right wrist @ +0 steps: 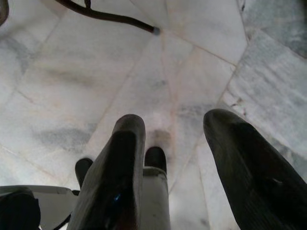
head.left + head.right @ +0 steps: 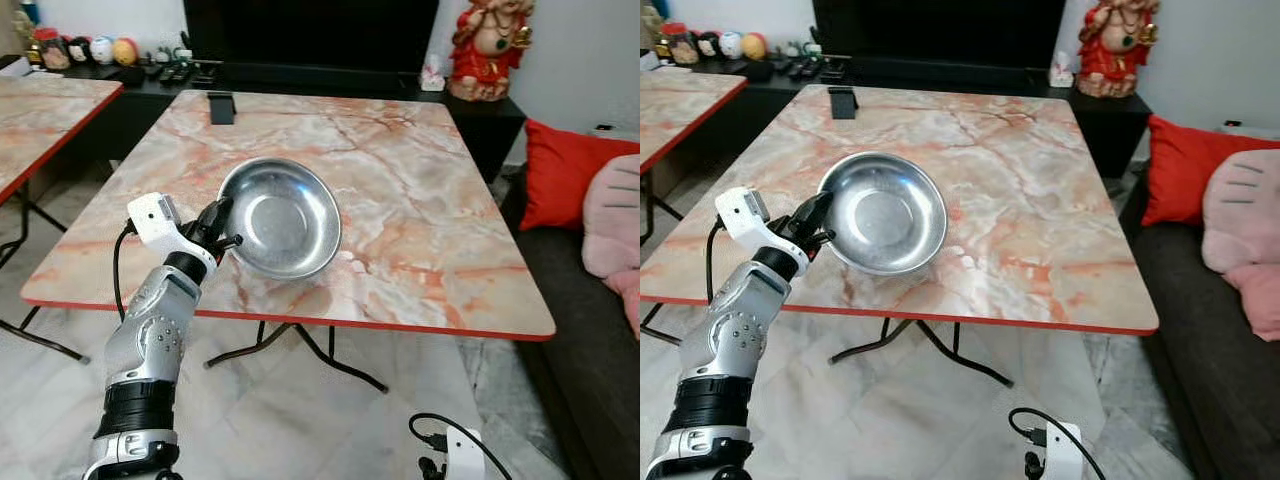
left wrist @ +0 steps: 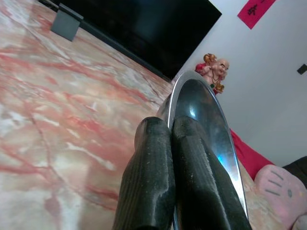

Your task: Setting the table

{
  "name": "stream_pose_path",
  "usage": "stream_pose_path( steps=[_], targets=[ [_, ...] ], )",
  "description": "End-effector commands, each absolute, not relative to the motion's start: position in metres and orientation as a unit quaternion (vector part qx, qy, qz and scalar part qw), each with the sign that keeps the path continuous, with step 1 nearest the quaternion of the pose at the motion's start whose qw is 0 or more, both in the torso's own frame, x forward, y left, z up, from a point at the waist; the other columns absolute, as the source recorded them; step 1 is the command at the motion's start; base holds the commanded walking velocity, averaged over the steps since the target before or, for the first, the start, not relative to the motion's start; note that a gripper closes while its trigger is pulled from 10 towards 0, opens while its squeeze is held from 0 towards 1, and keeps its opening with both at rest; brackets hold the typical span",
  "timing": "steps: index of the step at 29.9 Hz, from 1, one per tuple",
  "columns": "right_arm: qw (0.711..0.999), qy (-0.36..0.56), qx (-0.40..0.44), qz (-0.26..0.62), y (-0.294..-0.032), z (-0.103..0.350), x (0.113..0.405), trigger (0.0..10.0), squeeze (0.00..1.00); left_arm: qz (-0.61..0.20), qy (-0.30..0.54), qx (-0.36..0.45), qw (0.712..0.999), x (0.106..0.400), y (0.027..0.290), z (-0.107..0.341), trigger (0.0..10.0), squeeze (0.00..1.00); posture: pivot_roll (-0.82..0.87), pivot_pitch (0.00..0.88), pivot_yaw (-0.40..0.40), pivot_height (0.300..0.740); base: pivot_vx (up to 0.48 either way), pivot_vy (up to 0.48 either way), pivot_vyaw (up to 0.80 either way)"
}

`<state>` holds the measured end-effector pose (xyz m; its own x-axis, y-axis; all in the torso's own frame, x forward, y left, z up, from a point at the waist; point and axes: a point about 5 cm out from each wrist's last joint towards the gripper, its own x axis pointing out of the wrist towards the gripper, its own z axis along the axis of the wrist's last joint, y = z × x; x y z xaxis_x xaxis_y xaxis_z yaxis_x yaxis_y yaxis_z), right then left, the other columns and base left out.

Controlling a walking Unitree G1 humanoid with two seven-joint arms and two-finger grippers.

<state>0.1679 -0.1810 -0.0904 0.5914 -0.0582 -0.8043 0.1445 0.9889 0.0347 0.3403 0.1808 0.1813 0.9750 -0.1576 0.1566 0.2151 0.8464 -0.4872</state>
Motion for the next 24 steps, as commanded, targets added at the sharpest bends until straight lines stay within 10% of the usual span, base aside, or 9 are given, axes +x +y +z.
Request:
stream_pose_path(
  steps=[1,24],
  targets=[
    [0.89,0.448,0.052,-0.062,-0.185,-0.09,0.168,10.0,0.0,-0.103,-0.073,-0.256,0.958,0.34,0.178,0.189,10.0,0.0,0.06,0.0,-0.023,0.74,0.0,-0.39,-0.74],
    [0.894,0.443,0.049,-0.056,-0.181,-0.089,0.171,10.0,0.0,-0.066,-0.072,-0.253,0.962,0.341,0.196,0.187,10.0,0.0,0.06,0.0,-0.029,0.74,0.0,-0.115,-0.06]
  ],
)
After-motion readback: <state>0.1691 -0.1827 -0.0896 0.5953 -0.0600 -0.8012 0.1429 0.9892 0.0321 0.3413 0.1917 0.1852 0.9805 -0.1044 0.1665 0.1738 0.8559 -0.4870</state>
